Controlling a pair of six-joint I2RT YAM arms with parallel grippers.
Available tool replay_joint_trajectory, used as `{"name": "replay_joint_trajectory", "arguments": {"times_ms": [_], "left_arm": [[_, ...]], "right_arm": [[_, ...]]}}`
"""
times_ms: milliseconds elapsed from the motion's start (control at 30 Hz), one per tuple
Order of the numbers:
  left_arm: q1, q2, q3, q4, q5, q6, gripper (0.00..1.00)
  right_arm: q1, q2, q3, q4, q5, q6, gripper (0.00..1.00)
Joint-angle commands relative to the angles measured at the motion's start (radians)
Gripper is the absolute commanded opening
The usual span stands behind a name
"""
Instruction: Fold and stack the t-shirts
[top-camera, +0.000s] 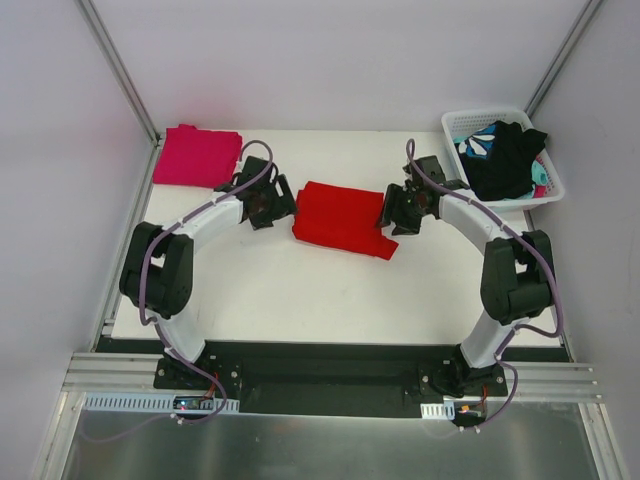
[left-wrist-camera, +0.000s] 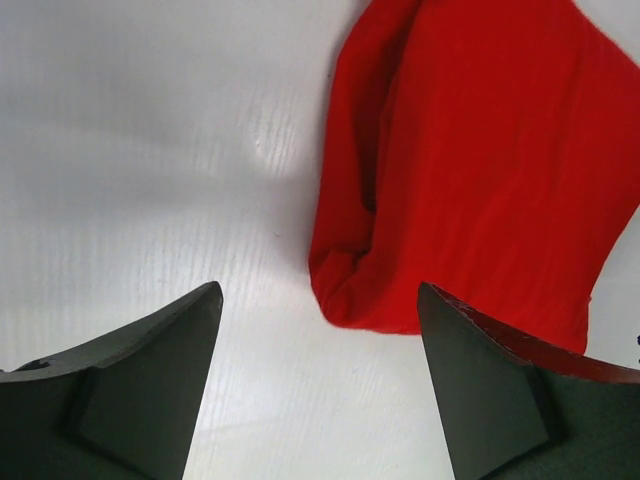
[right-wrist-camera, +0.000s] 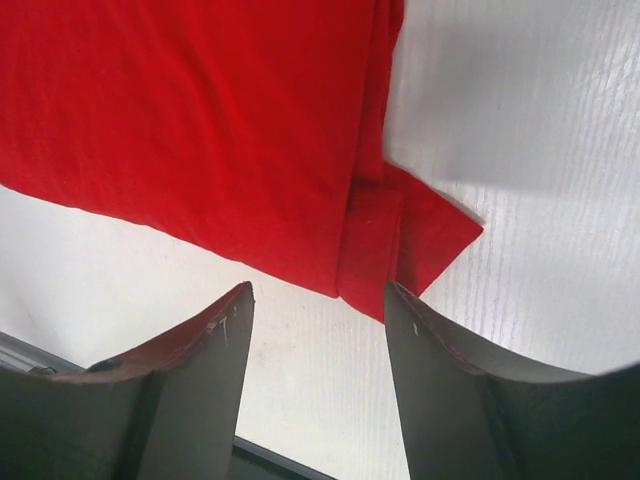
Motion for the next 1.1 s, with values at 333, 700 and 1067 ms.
{"name": "replay_joint_trajectory", "arguments": {"times_ms": [333,700,1067], "left_arm": [[-0.007,0.119,0.024,0.176,0.068,-0.006,0.77],[-0.022,0.111,-0.040,0.222,0.065,-0.048,0.77],[-0.038,0.082,-0.146,0.316,0.079,-0.133,0.72]], "right_arm": [[0.000,0.037,-0.044,0.088,-0.008,-0.002,0.53],[0.003,0.055,-0.088,0.131,-0.037,0.015,0.42],[0.018,0.086,-0.082,0.145,-0.050,0.027,0.27]]}}
